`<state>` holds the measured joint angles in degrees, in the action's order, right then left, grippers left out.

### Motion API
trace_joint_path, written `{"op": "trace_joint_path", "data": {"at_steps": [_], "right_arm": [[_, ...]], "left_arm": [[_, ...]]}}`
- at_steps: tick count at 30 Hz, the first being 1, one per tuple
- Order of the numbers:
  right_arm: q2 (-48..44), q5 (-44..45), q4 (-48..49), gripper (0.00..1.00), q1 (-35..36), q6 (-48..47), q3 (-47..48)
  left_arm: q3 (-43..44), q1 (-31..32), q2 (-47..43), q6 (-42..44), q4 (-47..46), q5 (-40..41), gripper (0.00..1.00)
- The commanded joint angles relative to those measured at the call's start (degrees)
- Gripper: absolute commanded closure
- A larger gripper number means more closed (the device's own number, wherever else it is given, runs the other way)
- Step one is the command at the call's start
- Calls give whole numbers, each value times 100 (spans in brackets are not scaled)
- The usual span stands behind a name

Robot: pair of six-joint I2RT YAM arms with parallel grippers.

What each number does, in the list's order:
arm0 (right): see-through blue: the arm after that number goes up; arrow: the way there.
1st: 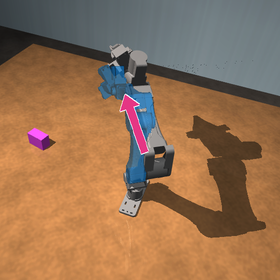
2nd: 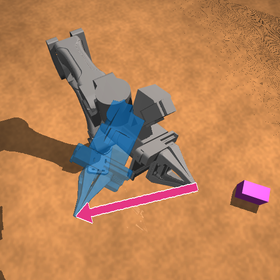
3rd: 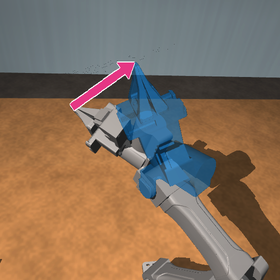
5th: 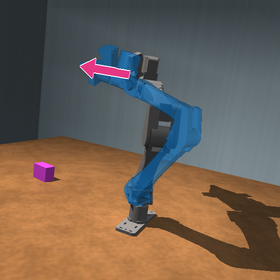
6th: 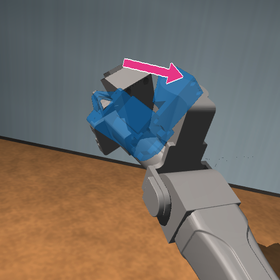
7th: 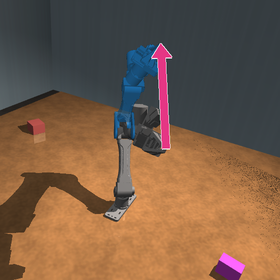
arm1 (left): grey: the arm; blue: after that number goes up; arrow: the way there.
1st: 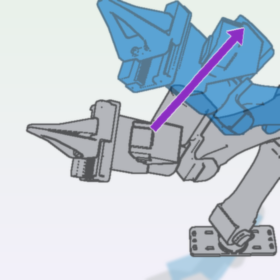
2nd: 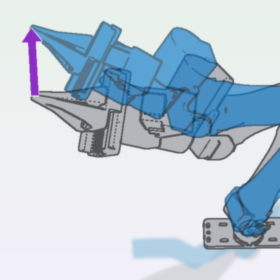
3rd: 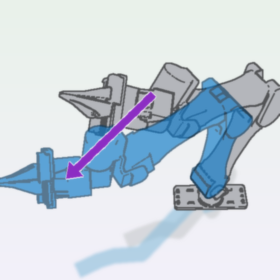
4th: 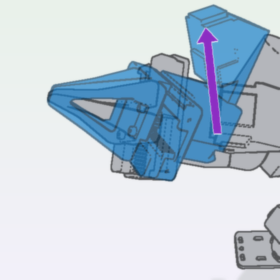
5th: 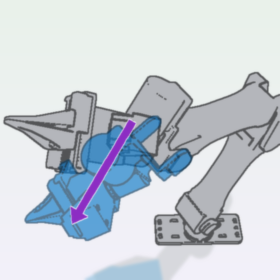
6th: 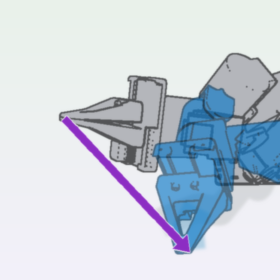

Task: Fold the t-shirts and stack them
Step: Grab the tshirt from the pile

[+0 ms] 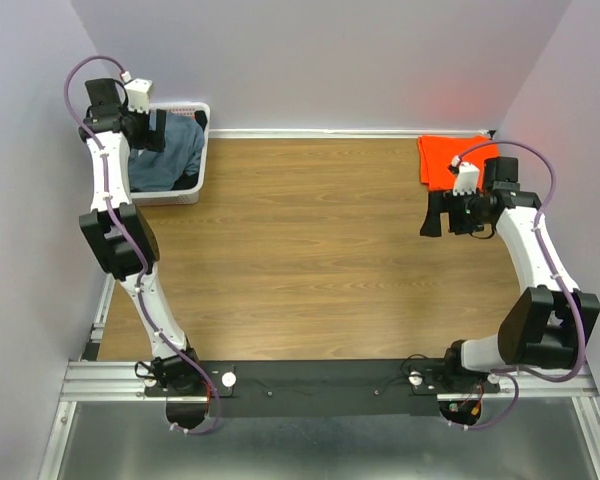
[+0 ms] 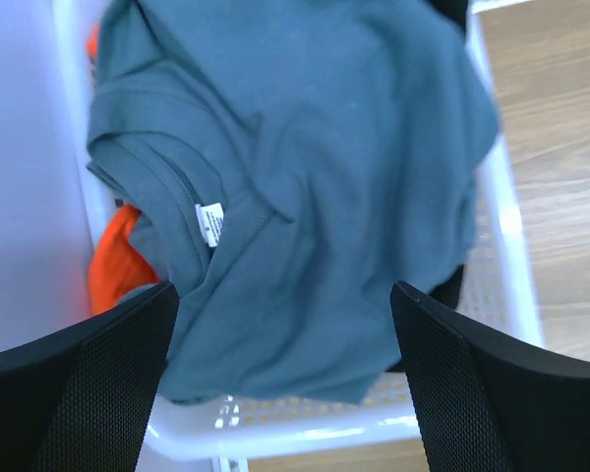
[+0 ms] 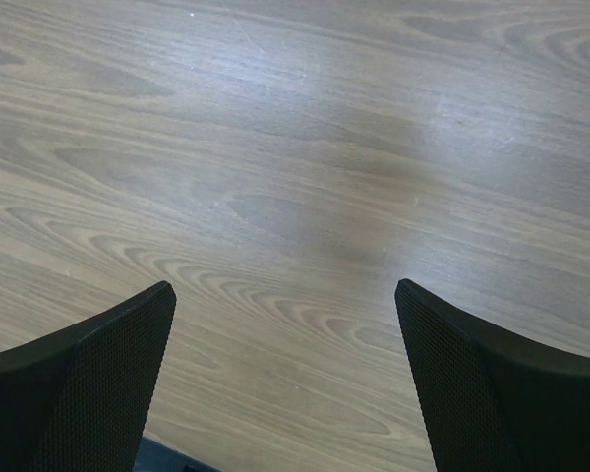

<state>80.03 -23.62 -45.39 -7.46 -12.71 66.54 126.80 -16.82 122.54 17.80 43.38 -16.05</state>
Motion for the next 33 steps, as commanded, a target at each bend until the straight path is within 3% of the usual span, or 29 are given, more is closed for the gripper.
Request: {"op": "trace_joint_path", "data": {"at_steps": [1,10,14,15,17,18,21,33], "right_arm": [[197,-275,-32,0,17,-118,-63],[338,-231,-58,0,17,-83,34],[268,-135,-58,0,17,-56,52],[250,-126,-67,0,8,-47,52],[241,-108,-76,0,17,-21,95],[250,-108,-76,0,8,-21,113],[224,-82,-111,0,17,-12,148],[153,-170,-155,0,17,84,254]], "left_arm": [[161,-23,410,171,67,76,4],[72,-76,964,39,-251,41,7],[169,-93,1017,-31,-251,-196,39],[213,-102,1009,-40,-242,-301,53],[388,-93,1026,-49,-163,-354,64],[485,-102,1026,-40,-119,-372,80],[906,-120,965,-58,109,-582,100],[1170,-102,-1152,-557,-1155,-1724,100]]}}
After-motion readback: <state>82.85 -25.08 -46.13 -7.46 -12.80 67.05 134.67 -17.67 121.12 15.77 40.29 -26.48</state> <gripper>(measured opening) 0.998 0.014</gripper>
